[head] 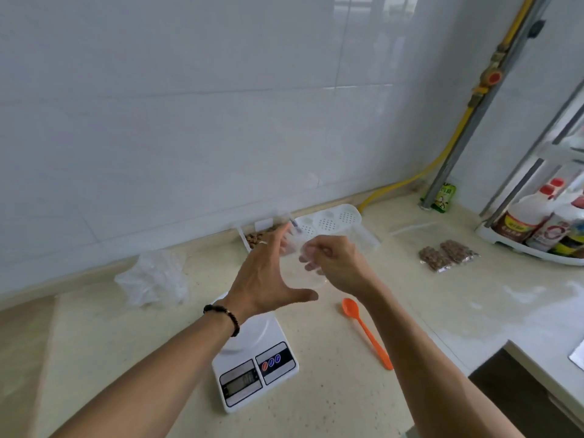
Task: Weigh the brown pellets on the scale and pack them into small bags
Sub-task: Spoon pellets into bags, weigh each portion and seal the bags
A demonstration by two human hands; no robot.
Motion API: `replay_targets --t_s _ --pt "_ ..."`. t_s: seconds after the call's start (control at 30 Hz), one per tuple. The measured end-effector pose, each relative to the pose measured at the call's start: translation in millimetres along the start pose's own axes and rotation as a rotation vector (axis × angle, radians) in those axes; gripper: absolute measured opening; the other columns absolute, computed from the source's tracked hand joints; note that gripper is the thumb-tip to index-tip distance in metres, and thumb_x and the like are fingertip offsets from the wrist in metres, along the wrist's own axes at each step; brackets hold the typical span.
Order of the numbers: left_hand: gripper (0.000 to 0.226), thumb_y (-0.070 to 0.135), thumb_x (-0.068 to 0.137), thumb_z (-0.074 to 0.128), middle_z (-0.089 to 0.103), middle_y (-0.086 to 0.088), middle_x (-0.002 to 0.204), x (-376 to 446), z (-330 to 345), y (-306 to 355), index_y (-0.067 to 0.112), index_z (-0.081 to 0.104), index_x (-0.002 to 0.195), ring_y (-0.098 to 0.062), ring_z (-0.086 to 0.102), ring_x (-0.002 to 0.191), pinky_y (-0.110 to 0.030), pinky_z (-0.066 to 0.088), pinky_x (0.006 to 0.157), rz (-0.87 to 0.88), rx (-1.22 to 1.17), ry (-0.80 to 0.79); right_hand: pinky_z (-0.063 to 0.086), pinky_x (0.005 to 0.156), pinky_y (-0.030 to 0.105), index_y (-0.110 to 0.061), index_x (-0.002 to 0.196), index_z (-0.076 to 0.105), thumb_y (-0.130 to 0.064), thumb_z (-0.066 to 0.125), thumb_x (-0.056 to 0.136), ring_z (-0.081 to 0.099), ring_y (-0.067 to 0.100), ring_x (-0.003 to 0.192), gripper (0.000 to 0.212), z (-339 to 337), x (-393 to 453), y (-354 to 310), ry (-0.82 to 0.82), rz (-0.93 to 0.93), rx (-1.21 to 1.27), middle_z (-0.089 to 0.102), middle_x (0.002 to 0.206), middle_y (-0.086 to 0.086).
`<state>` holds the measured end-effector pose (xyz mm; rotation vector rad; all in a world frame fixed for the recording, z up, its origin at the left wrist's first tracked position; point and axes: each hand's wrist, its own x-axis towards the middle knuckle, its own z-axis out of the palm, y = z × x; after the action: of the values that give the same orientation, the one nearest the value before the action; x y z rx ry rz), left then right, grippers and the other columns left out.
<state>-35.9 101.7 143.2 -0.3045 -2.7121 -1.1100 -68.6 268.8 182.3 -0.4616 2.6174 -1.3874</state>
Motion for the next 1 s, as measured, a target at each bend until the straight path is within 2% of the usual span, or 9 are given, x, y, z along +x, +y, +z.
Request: replay_targets --t_s 0.1,0.2,0.33,0.47,0.57,0.67,0.83,0.93,1.0 --pt "0.075 0.045 0.073 0.079 0.06 0.012 0.103 -4.0 -23.9 -20.0 0.034 0.038 0.134 -0.006 0.058 0.102 -0.021 0.048 0.082 -0.132 -0.125 -0.07 0.057 0.077 0.04 -0.005 0.091 0.066 -0.011 0.048 0.098 0.072 0.014 0.078 0.02 -0.1 8.6 -12.8 -0.075 -0.04 0.096 0.073 0.092 0.009" --pt "0.007 0.021 0.091 0.063 0.064 0.012 0.088 -7.6 -40.0 -46.1 0.026 0.059 0.095 -0.01 0.061 0.09 -0.01 0.045 0.07 -0.255 -0.13 -0.087 0.056 0.075 0.036 -0.002 0.097 0.063 -0.014 0.045 0.1 0.072 0.023 0.082 0.022 3.9 15.6 -16.0 -0.057 0.024 0.275 0.073 0.093 0.01" --pt "0.013 0.019 0.095 0.057 0.064 0.004 0.082 -14.0 -46.1 -75.1 0.02 0.062 0.084 -0.012 0.061 0.074 -0.022 0.05 0.061 -0.352 -0.088 -0.122 0.057 0.067 0.034 -0.01 0.097 0.066 -0.028 0.052 0.099 0.071 0.024 0.077 0.024 23.6 22.7 3.4 -0.066 0.164 0.395 0.073 0.089 0.01" --pt "0.01 0.022 0.094 0.059 0.063 0.004 0.081 -18.6 -32.6 -106.6 0.025 0.062 0.084 -0.008 0.055 0.068 -0.019 0.044 0.062 -0.38 -0.028 -0.228 0.053 0.057 0.029 0.0 0.091 0.066 -0.013 0.056 0.097 0.063 0.02 0.061 0.017 63.9 28.5 39.2 -0.017 0.31 0.273 0.064 0.077 0.012" --pt "0.01 0.022 0.094 0.058 0.061 0.008 0.081 -19.9 -13.8 -129.1 0.027 0.061 0.085 -0.005 0.056 0.072 -0.015 0.039 0.062 -0.398 -0.011 -0.242 0.053 0.058 0.03 0.004 0.089 0.065 -0.007 0.054 0.097 0.058 0.02 0.057 0.017 85.4 34.2 67.8 0.015 0.455 0.282 0.063 0.074 0.016" --pt "0.008 0.02 0.095 0.056 0.06 0.008 0.088 -20.6 2.7 -145.6 0.022 0.062 0.1 -0.009 0.058 0.082 -0.02 0.047 0.071 -0.43 0.019 -0.216 0.055 0.056 0.026 0.0 0.094 0.066 -0.01 0.055 0.097 0.061 0.018 0.059 0.016 100.5 42.3 88.7 0.022 0.525 0.216 0.067 0.08 0.016" --pt "0.042 0.022 0.094 0.055 0.05 -0.002 0.127 -34.6 11.9 -159.3 0.018 0.045 0.135 -0.017 0.048 0.12 -0.033 0.047 0.094 -0.385 0.17 -0.111 0.056 0.082 0.037 -0.006 0.121 0.06 -0.02 0.059 0.094 0.066 0.021 0.082 0.03 111.1 58.8 104.8 0.03 0.48 0.028 0.07 0.097 0.009" --pt "0.047 0.027 0.095 0.053 0.048 -0.008 0.132 -58.1 9.3 -158.5 0.015 0.04 0.139 -0.023 0.047 0.121 -0.037 0.047 0.096 -0.351 0.288 -0.015 0.046 0.093 0.031 -0.01 0.136 0.048 -0.026 0.056 0.096 0.059 0.026 0.109 0.044 113.5 60.6 103.5 0.012 0.407 -0.14 0.06 0.128 0.011" --pt "0.046 0.029 0.096 0.052 0.05 -0.011 0.13 -79.6 10.6 -156.1 0.012 0.041 0.137 -0.026 0.048 0.117 -0.039 0.047 0.094 -0.336 0.339 0.035 0.044 0.103 0.041 -0.012 0.141 0.042 -0.03 0.054 0.096 0.051 0.029 0.123 0.05 117.1 53.7 104.0 0.003 0.318 -0.274 0.048 0.142 0.013"
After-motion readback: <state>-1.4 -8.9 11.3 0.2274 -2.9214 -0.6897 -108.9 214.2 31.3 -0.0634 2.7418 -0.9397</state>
